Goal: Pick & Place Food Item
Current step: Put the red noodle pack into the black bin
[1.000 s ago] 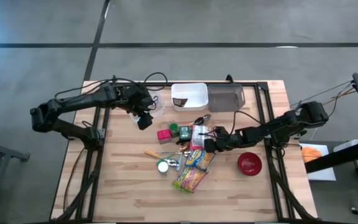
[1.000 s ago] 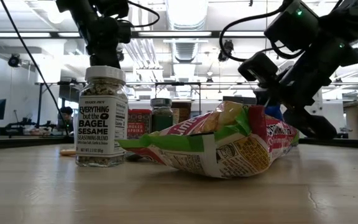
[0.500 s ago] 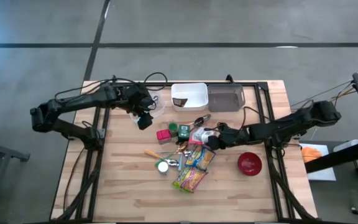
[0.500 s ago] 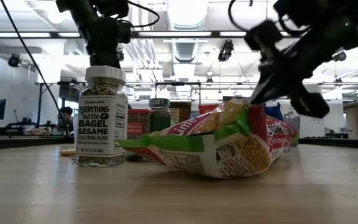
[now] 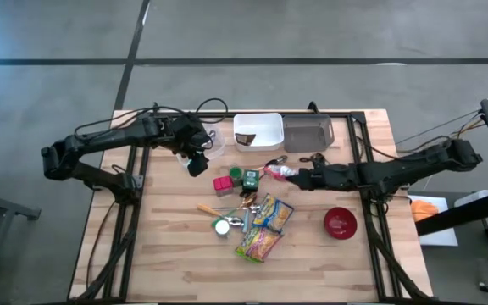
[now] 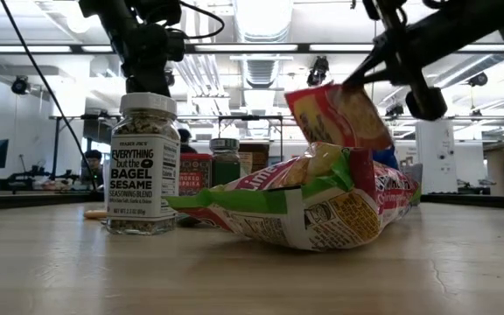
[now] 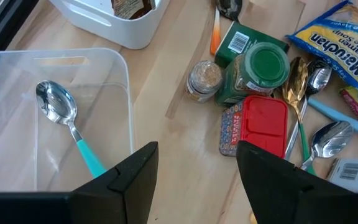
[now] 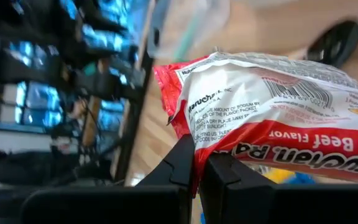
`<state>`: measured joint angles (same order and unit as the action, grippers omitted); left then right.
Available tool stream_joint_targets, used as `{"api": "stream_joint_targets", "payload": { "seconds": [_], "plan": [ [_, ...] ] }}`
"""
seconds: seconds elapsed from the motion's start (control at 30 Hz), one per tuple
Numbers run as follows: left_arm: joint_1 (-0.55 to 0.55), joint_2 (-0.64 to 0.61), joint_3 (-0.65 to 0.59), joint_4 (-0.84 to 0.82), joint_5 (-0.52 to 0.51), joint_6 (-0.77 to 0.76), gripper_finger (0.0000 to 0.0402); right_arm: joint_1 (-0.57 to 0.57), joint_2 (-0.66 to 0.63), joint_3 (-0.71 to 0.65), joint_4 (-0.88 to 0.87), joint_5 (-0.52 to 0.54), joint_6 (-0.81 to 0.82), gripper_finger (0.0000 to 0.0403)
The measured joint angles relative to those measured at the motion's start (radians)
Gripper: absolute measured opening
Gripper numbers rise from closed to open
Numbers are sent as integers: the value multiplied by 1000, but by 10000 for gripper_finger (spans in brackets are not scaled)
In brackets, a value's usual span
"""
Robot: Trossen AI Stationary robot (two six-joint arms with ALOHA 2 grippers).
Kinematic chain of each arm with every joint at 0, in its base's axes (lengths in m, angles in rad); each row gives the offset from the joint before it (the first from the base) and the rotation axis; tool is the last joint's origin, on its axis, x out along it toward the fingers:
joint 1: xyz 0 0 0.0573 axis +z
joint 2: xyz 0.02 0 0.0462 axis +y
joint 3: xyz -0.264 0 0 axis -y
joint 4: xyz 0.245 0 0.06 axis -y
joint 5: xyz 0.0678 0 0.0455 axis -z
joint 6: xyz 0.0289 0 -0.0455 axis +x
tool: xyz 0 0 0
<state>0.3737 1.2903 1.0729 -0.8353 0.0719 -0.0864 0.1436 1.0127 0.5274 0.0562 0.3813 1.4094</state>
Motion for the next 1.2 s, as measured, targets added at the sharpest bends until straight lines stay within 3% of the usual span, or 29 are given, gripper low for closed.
{"api": "stream_joint_targets", "payload": {
  "seconds": [0.5,0.8,1.0,1.2],
  "plan": [
    [0,0,0,12,0,-27,220,-49,-129,2,10,466,-65,8],
    [0,0,0,39,0,-42,220,-196,-51,-2,120,486,-45,8],
    [0,0,0,45,0,-44,220,-274,99,-6,247,490,34,8],
    [0,0,0,53,0,-45,220,-282,282,-18,419,569,149,8]
  ]
}}
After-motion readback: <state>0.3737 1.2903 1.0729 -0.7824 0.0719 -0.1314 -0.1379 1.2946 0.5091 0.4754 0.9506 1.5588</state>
